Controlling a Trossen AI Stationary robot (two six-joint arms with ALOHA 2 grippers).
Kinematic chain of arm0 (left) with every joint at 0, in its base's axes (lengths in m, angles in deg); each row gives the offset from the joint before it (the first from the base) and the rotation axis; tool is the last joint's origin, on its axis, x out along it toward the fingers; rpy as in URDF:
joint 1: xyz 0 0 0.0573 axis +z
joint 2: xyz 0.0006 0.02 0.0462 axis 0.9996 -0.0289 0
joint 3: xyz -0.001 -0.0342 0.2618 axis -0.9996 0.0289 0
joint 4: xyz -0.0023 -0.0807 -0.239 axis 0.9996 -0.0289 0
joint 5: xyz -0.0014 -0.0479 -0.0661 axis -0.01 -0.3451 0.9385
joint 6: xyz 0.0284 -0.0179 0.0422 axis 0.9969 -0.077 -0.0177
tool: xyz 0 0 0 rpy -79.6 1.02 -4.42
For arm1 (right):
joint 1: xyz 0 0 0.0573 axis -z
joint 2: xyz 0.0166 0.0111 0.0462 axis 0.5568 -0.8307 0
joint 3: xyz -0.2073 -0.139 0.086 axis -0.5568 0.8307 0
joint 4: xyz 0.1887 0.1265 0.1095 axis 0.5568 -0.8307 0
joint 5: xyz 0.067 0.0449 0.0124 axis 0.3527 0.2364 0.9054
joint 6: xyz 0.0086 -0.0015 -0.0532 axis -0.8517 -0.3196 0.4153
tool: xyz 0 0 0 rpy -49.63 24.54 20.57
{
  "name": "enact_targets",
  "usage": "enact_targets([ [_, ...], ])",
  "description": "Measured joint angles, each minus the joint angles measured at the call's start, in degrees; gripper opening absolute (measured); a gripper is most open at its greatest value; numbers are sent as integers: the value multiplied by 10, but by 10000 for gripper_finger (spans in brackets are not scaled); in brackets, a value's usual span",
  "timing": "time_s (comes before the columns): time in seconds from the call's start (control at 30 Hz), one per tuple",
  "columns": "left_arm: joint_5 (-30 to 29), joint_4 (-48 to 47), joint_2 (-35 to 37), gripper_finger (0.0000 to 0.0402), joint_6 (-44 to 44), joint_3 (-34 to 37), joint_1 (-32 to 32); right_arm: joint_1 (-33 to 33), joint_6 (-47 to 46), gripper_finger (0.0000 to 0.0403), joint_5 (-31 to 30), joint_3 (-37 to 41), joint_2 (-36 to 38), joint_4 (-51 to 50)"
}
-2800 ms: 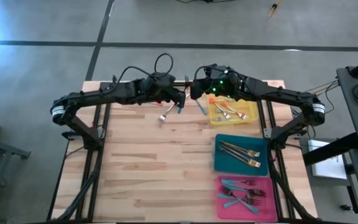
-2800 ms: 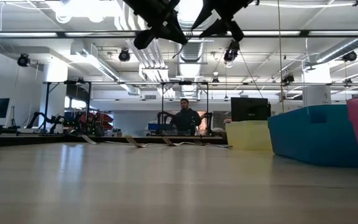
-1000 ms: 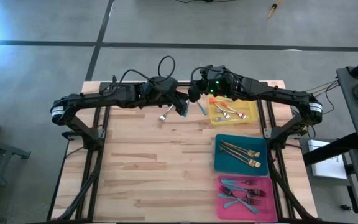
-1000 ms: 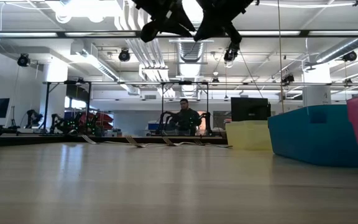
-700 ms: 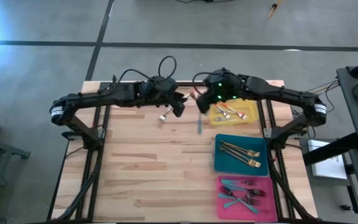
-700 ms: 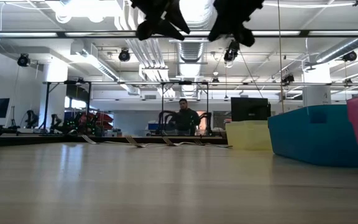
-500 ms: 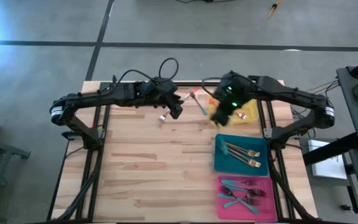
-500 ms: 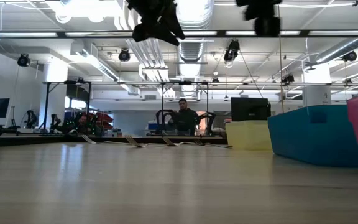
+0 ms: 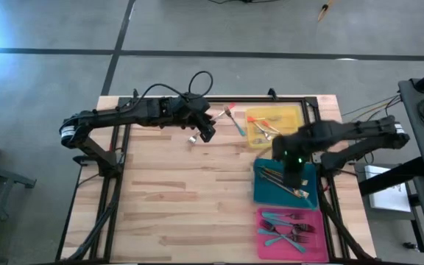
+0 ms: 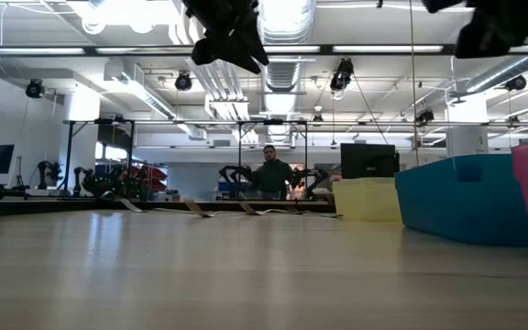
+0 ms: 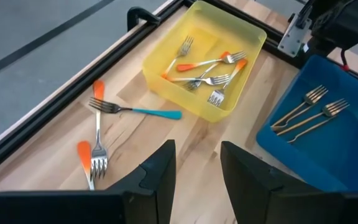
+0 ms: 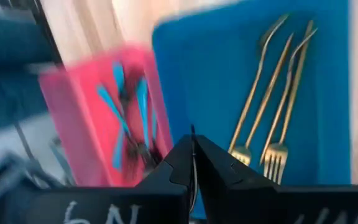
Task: Sort silverware by color (type)
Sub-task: Put the blue fork into the pink bin
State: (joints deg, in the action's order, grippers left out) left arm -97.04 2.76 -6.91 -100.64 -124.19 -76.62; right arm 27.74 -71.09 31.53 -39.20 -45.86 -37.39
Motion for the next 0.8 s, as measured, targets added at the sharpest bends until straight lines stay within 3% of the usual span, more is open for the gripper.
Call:
enact_targets([
  [0.17, 0, -9, 0, 111, -16, 1, 0, -86, 43, 8, 44, 65, 0, 33],
  [0.37, 0, -11, 0, 111, -38, 1, 0, -177, 103, 8, 94, 149, -1, 189],
  [0.57, 0, -13, 0, 111, -58, 1, 0, -206, 104, 9, 88, 195, -1, 306],
  [0.8, 0, -26, -1, 111, -76, 1, 0, -206, 8, 9, 4, 238, -2, 412],
])
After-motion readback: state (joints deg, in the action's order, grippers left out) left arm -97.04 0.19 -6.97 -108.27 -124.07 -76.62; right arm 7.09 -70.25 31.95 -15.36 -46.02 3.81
